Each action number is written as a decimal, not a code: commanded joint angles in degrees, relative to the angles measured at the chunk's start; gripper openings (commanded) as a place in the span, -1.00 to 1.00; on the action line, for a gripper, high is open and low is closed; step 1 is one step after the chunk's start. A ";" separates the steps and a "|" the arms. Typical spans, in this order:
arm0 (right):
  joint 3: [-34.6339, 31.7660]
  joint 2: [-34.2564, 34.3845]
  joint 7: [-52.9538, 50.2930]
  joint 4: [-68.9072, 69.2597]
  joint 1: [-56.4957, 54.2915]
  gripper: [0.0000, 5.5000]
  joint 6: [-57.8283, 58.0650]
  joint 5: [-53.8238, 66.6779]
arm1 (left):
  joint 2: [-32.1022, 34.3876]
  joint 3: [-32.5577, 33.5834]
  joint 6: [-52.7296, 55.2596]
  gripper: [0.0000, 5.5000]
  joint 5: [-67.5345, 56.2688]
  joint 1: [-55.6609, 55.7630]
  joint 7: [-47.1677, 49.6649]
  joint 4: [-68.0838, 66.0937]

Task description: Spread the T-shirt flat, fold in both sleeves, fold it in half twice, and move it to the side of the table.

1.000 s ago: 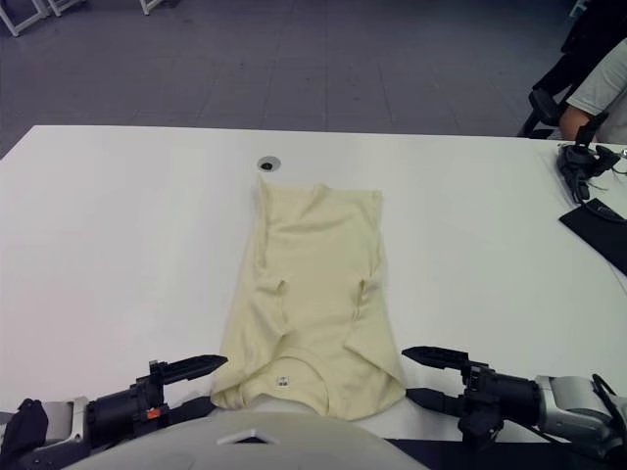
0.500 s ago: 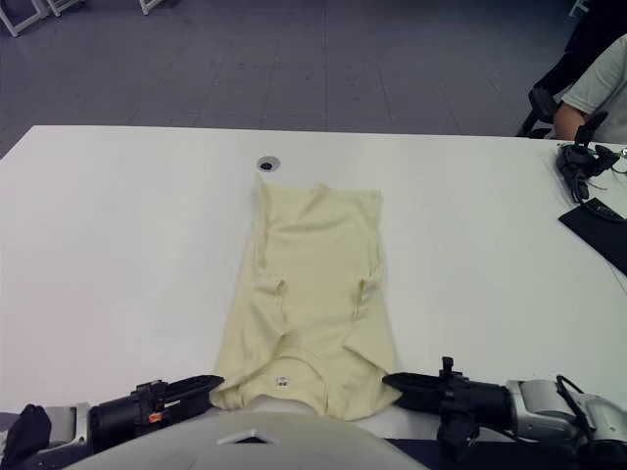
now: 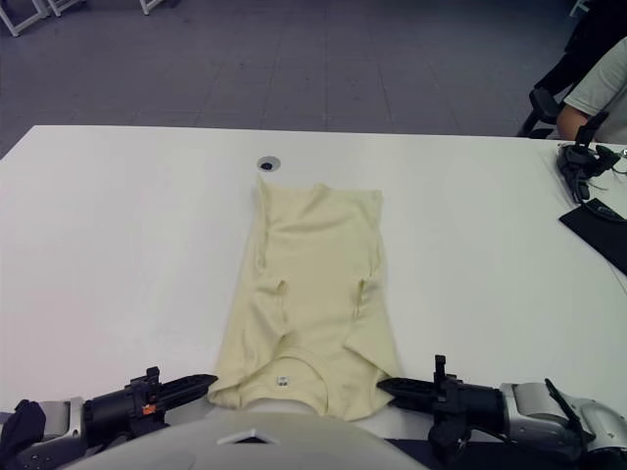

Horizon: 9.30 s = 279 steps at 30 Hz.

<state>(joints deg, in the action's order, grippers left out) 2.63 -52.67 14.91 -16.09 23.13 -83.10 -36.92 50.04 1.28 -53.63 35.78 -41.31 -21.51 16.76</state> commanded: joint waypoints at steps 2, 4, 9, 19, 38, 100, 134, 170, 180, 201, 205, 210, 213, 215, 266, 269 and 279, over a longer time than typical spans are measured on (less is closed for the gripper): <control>-2.23 -0.71 -1.36 -0.39 0.44 -0.40 -0.45 -0.15 | -0.28 -0.88 0.42 -1.00 1.53 -0.50 0.21 -1.21; -3.66 -0.34 -2.52 -2.21 0.03 -0.28 -1.38 -1.45 | -0.22 -0.94 0.36 -1.00 1.59 -0.41 0.49 -1.49; -6.32 0.61 -5.54 -7.67 -1.09 -0.01 -3.13 -8.51 | -0.06 -1.13 0.38 -1.00 1.78 -0.43 1.03 -2.12; -4.47 1.48 -15.20 -11.91 -2.90 -0.25 -3.43 -20.93 | -0.22 -1.93 0.70 -1.00 1.80 0.00 1.79 -2.95; 30.80 -13.05 -15.46 -22.93 -14.29 -1.00 2.58 14.68 | 11.78 7.10 49.19 -1.00 -56.86 -11.03 -20.65 22.77; 13.69 -17.06 52.16 33.51 -32.92 -1.00 117.79 116.03 | 15.90 31.15 109.69 -1.00 -126.24 28.84 -34.09 22.50; 12.13 17.83 57.09 -9.84 -52.62 -1.00 108.20 60.56 | 6.43 16.18 104.59 -1.00 -88.14 29.92 -33.92 3.47; 0.62 25.10 39.39 2.63 -45.41 -0.06 101.33 54.25 | -17.20 17.05 97.80 -0.09 -70.82 49.55 2.17 -5.41; 22.84 26.73 34.38 -15.59 -58.39 0.55 73.40 24.94 | -20.94 18.23 97.31 0.54 -70.41 62.01 9.63 -2.41; 18.88 -8.47 54.93 19.85 -36.18 0.96 76.72 42.99 | -24.84 17.74 102.60 0.96 -73.57 60.54 12.71 6.48; 22.82 1.73 49.68 25.29 -36.88 0.96 78.90 37.84 | -26.10 17.23 103.54 0.96 -74.21 60.86 13.76 7.66; 27.24 10.13 43.38 22.89 -36.70 0.96 77.24 28.79 | -26.64 16.39 104.93 0.96 -74.60 60.98 14.46 8.53; 28.20 10.86 43.33 22.64 -36.89 0.96 77.00 26.57 | -26.49 16.30 105.52 0.96 -74.58 60.89 14.54 8.95; 28.65 12.56 42.31 20.38 -37.65 0.96 76.86 25.64 | -26.66 16.59 105.55 0.96 -74.52 60.87 14.75 8.83; -2.15 5.86 24.43 14.83 -4.60 0.96 11.14 15.81 | 1.86 1.51 20.71 0.60 -19.37 6.57 -27.14 13.10; -1.34 6.42 22.08 13.38 -4.65 0.96 11.46 12.79 | 0.38 -1.13 21.65 0.38 -17.28 11.01 -25.89 10.60; 3.76 7.04 16.38 9.16 -7.95 0.91 12.88 5.54 | -3.68 -7.75 22.81 -0.23 -12.49 16.96 -21.00 4.52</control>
<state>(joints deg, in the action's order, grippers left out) 4.79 -45.05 30.30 -4.02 15.19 -72.29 -25.61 46.15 -5.05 -30.65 22.28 -24.82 -42.84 22.61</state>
